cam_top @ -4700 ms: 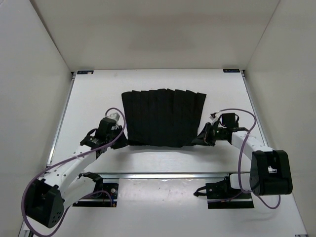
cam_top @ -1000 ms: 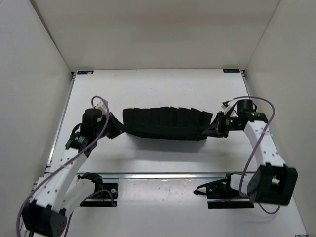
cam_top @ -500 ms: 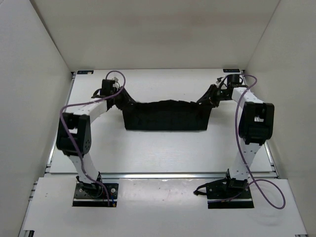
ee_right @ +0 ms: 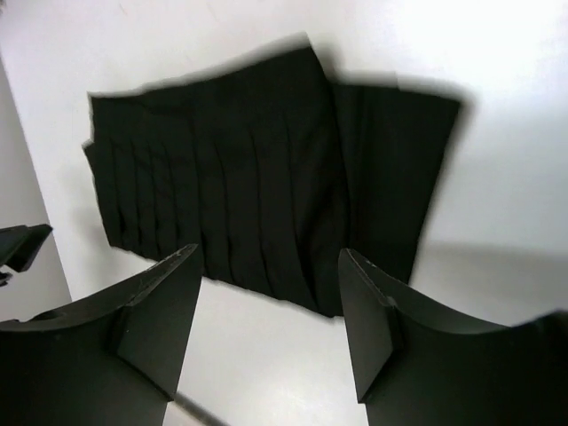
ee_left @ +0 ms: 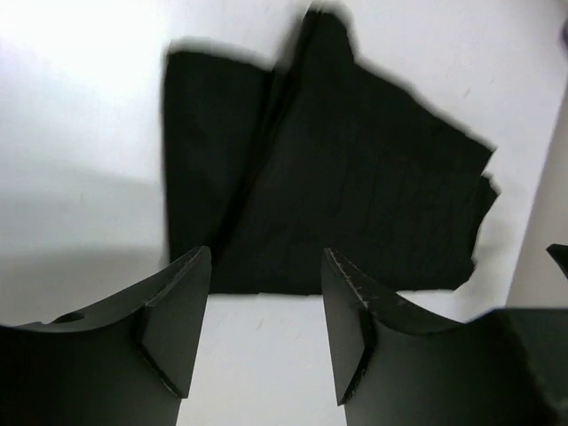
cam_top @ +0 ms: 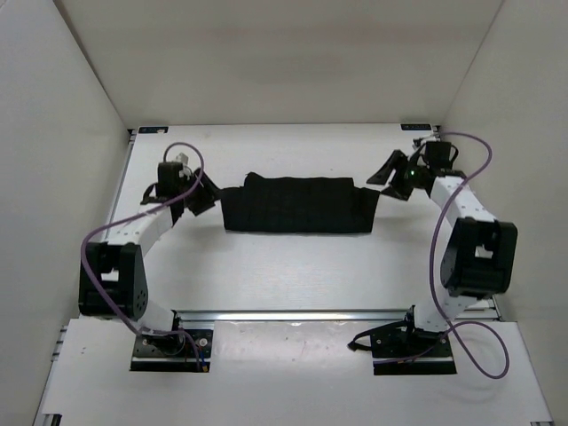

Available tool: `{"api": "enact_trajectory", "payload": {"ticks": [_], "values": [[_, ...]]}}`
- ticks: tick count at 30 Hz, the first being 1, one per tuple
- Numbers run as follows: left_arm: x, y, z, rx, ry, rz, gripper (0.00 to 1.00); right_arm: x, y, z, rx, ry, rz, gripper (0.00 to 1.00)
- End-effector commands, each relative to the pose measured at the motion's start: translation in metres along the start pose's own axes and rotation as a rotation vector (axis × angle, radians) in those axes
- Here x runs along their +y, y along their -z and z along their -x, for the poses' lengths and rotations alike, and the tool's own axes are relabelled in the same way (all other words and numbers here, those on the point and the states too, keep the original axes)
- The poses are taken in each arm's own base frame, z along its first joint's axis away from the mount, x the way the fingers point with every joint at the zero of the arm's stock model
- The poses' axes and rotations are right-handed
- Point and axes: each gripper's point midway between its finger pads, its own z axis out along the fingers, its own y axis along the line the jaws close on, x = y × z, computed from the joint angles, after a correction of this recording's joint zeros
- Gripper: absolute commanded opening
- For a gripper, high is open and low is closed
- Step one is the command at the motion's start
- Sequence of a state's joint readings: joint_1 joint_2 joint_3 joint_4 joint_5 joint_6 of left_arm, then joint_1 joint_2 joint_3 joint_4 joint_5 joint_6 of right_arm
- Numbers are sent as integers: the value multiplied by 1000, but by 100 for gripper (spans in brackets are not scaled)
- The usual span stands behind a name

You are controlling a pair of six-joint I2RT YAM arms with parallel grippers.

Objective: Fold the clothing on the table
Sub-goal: Fold the skirt

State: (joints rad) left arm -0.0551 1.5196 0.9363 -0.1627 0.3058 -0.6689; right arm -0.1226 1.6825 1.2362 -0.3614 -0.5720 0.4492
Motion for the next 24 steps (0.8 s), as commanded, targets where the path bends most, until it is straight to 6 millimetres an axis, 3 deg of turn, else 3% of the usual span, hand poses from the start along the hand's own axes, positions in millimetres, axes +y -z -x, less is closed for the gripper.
{"api": "enact_trajectory", "payload": {"ticks": [1,2,3,6,12,20,24], "values": [[30,8,-46,50,-5,70,64,-17,16,-41,-9,-36,-72,60],[36,9,-55,53,8,79,64,-23,15,-56,4,-47,-85,60],[44,9,-68,74,14,90,64,-18,21,-58,-12,-33,-73,60],[42,7,-75,39,59,62,64,-27,24,-91,47,-47,-81,60],[37,-6,-76,-29,120,52,65,-39,22,-130,96,-93,-103,60],[33,-27,-80,-29,137,74,65,-53,22,-138,78,-142,-130,60],[36,-34,-93,8,150,76,55,-59,19,-141,85,-176,-136,60]]}}
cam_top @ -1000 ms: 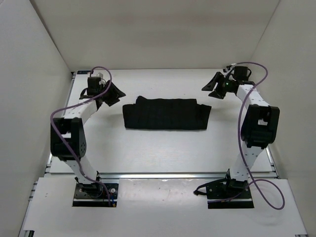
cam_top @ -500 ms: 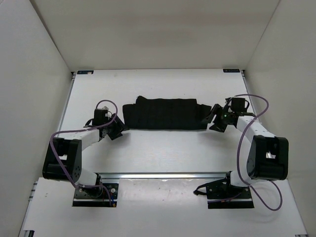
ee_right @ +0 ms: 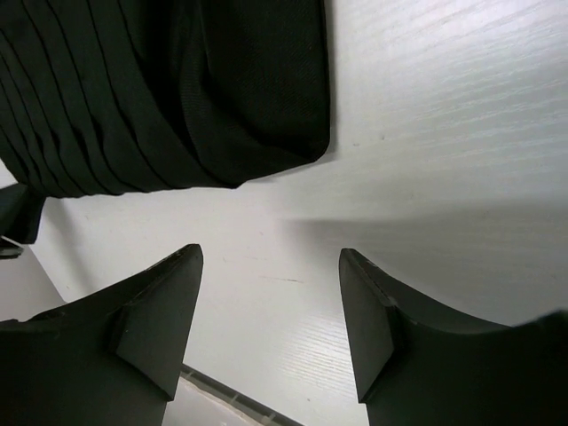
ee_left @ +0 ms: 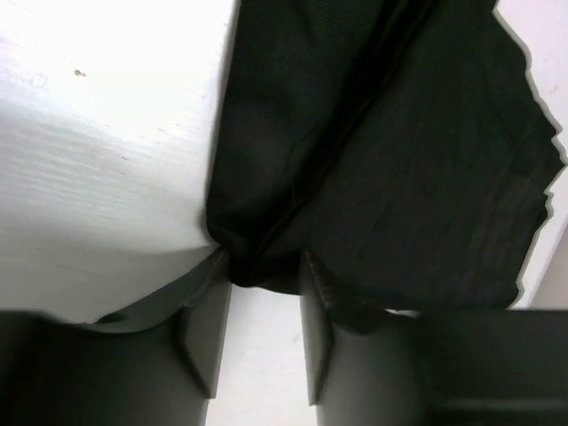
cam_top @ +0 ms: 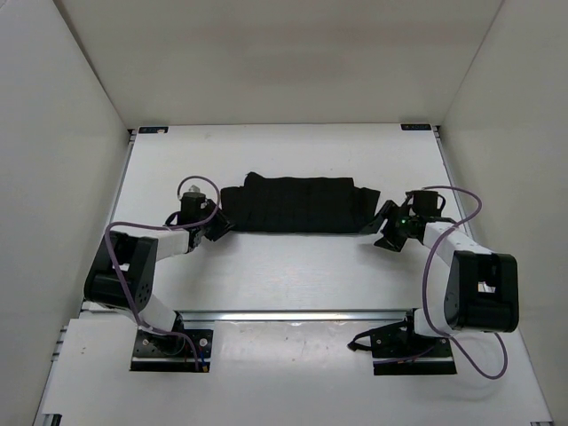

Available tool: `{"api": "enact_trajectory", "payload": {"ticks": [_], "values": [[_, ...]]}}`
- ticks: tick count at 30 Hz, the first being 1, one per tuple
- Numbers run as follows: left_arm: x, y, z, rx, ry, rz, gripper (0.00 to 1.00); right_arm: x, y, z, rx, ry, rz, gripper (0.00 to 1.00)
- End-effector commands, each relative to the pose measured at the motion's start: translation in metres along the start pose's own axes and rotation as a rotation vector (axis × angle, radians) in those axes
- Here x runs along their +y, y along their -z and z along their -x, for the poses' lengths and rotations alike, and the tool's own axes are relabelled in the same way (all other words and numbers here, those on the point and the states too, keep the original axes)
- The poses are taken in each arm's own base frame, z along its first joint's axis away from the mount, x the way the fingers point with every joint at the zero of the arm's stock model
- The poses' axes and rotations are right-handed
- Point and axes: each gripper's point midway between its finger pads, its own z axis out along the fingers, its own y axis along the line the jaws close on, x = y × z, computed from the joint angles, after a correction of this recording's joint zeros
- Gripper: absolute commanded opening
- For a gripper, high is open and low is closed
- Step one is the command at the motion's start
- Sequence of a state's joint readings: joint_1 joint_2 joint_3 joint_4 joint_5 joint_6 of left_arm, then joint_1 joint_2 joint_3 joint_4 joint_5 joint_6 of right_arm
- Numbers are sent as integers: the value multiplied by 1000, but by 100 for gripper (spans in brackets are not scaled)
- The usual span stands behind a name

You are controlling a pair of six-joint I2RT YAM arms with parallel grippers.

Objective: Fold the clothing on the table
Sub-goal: Fold the skirt

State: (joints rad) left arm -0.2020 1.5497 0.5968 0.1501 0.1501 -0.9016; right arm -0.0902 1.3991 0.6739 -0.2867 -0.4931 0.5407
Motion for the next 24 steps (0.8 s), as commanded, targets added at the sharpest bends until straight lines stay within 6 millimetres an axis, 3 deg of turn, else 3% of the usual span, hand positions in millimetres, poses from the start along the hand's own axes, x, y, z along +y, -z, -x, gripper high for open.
{"api": "enact_trajectory", "payload": {"ticks": [1,2,4,6,9,12,13,15,18,19,24], "values": [[-2,-5,-2,-5,8,-4,43,3,-3,16,-69,-11,13,60],[-3,-6,0,-15,9,-4,35,2,-6,16,-66,-21,15,61],[-4,-6,-1,-12,1,-14,8,3,-11,15,-67,-28,19,60],[-2,-6,-2,-4,18,-16,0,0,-20,11,-47,-53,20,60],[-3,-6,-2,-6,7,-19,0,4,-30,12,-49,-54,33,62],[-4,-7,-3,-2,4,-23,0,-4,-39,12,-55,-64,-6,62],[-2,-8,-6,9,2,-23,0,-2,-42,18,-70,-63,-2,59],[2,-9,-10,23,9,-17,0,2,-47,22,-63,-62,16,52],[3,-10,-16,44,-4,-15,0,2,-48,29,-58,-57,13,20],[3,-10,-19,55,-15,-12,0,-1,-45,32,-73,-55,-5,0],[-17,-9,-39,100,-90,-32,0,-26,-5,60,-191,-83,-93,0]]}}
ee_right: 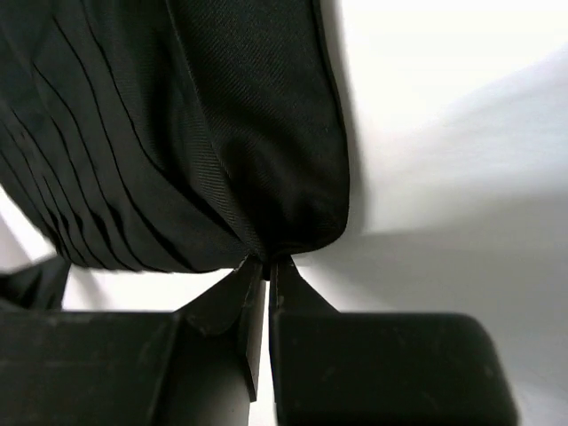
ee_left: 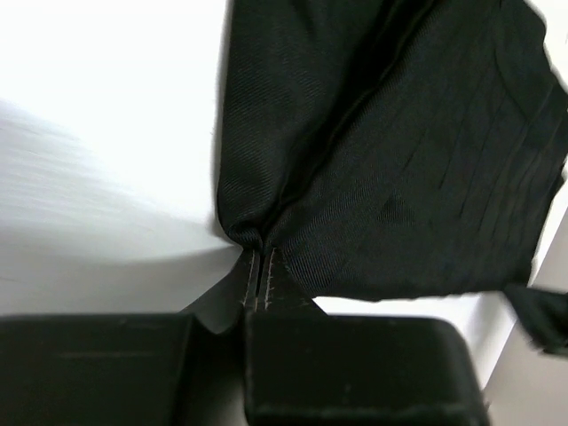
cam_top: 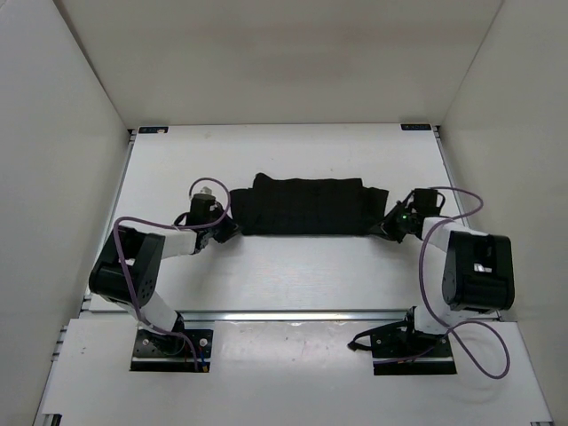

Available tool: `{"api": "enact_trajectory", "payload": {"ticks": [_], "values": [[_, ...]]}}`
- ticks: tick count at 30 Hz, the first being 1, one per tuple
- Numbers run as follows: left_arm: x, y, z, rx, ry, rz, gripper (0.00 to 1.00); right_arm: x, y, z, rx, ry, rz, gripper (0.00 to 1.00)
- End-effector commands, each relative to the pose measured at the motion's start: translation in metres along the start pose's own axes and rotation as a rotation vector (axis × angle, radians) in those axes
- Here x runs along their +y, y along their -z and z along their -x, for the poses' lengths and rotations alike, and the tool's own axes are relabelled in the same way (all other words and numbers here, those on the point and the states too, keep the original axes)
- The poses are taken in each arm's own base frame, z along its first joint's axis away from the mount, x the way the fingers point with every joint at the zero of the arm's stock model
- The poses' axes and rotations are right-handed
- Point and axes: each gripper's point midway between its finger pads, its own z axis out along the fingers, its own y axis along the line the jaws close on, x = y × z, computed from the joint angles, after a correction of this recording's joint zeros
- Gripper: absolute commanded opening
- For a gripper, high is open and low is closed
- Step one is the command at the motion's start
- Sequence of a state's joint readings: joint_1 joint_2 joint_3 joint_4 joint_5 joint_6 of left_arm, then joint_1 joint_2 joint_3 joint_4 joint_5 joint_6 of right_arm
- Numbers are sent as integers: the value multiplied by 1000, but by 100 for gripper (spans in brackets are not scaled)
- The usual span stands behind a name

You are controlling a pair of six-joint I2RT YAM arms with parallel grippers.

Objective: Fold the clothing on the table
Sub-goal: Fold the skirt

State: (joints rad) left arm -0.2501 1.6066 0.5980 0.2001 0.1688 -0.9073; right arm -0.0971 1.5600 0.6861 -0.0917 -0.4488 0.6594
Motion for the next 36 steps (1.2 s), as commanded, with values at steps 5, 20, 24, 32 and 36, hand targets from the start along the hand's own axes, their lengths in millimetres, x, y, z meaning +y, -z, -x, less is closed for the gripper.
{"api": "enact_trajectory", "payload": {"ticks": [5,20,24,32,36], "values": [[-62,-9,-74,152,-84,-129,0,-13,63,68,-193,108,-152,0],[-63,-27,-95,195,-25,-155,0,225,3,-70,167,1021,250,0],[-63,-25,-91,195,-25,-155,0,209,-38,-134,339,1033,257,0],[-55,-21,-90,190,-35,-136,0,195,-64,-168,436,947,297,0],[-51,-18,-94,216,-40,-138,0,204,-63,-166,452,951,330,0]]}}
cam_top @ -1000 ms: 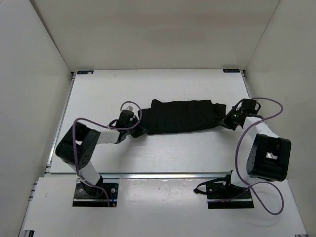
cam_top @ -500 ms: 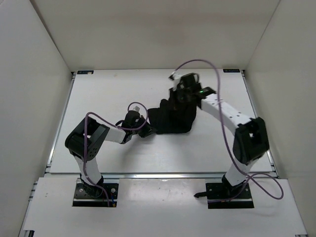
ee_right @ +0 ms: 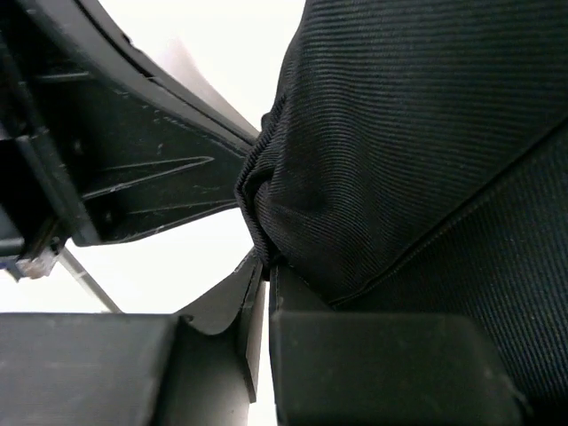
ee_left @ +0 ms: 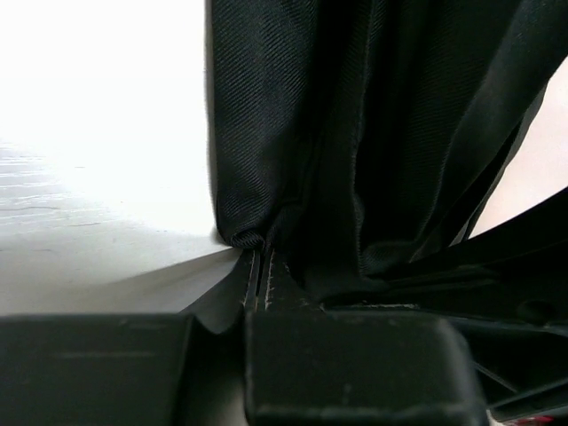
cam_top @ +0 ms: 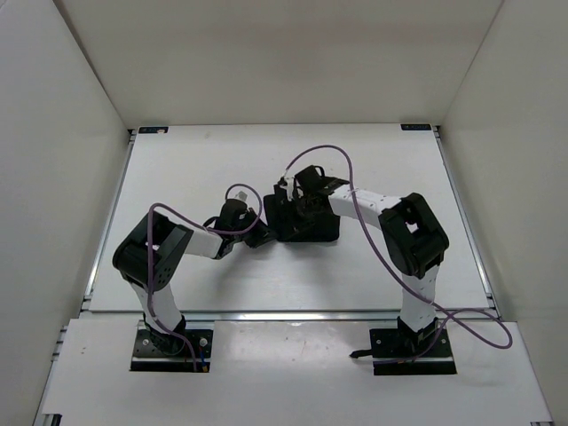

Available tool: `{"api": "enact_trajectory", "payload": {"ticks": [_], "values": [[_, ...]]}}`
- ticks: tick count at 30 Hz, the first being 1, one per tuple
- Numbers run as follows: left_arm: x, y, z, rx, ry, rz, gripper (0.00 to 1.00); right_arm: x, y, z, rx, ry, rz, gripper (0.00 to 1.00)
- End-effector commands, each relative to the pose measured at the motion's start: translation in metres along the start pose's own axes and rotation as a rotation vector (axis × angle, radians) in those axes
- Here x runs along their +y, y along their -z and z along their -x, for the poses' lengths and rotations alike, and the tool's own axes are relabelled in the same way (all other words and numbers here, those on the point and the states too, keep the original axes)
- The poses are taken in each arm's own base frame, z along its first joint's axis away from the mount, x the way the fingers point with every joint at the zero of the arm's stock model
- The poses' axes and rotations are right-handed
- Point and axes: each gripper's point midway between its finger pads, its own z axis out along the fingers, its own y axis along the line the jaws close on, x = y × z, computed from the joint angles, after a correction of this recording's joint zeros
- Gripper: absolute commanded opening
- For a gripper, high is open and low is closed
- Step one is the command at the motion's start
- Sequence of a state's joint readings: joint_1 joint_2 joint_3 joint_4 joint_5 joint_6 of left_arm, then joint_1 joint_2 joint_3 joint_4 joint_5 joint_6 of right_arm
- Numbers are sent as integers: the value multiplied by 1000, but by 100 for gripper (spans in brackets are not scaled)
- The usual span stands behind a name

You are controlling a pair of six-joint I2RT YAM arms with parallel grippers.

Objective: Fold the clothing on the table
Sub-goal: Fold the skirt

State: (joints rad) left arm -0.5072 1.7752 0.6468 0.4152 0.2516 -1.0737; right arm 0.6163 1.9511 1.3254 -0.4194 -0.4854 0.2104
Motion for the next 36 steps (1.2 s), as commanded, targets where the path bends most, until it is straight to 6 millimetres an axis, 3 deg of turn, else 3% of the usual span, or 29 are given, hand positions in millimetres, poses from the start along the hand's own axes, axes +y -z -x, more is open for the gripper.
{"api": "enact_trajectory", "payload": {"ticks": [1,2,4,7,8,9,11,12,14,16,19,21,24,26,27,28,32,36], "values": [[22,11,-8,25,-7,65,0,14,9,29,-79,46,64,1],[24,11,-8,21,-8,73,0,23,13,36,-98,64,91,5],[18,14,-8,23,-17,53,7,26,26,51,-163,86,105,21],[10,19,-5,27,-24,13,15,37,56,71,-290,114,100,26],[4,21,-5,45,-17,-16,25,50,78,89,-391,146,111,34],[-6,23,-3,47,-32,-38,36,46,82,83,-412,138,102,41],[-15,29,2,33,-44,-46,47,63,129,93,-577,152,117,44],[-21,35,6,19,-43,-48,52,59,140,99,-663,166,98,48],[-28,51,17,-44,-24,-64,59,68,191,107,-835,179,96,50],[-28,66,21,-62,-3,-74,66,56,213,104,-900,138,44,50],[-19,89,33,-110,8,-65,67,46,247,92,-964,105,21,51],[-17,105,35,-124,3,-76,68,33,256,82,-984,72,-1,51],[-16,132,33,-80,-55,-98,99,12,262,61,-977,14,-64,50],[-7,146,36,-47,-108,-74,99,5,259,50,-951,-2,-90,51],[-14,152,39,-42,-136,-84,98,2,261,45,-946,-13,-97,52],[-3,156,33,-7,-154,-36,99,2,262,40,-951,-13,-92,51],[-7,175,35,-8,-253,28,98,-1,260,25,-939,-24,-87,51],[-12,178,10,84,-309,-2,99,-11,252,9,-859,-28,-138,53]]}}
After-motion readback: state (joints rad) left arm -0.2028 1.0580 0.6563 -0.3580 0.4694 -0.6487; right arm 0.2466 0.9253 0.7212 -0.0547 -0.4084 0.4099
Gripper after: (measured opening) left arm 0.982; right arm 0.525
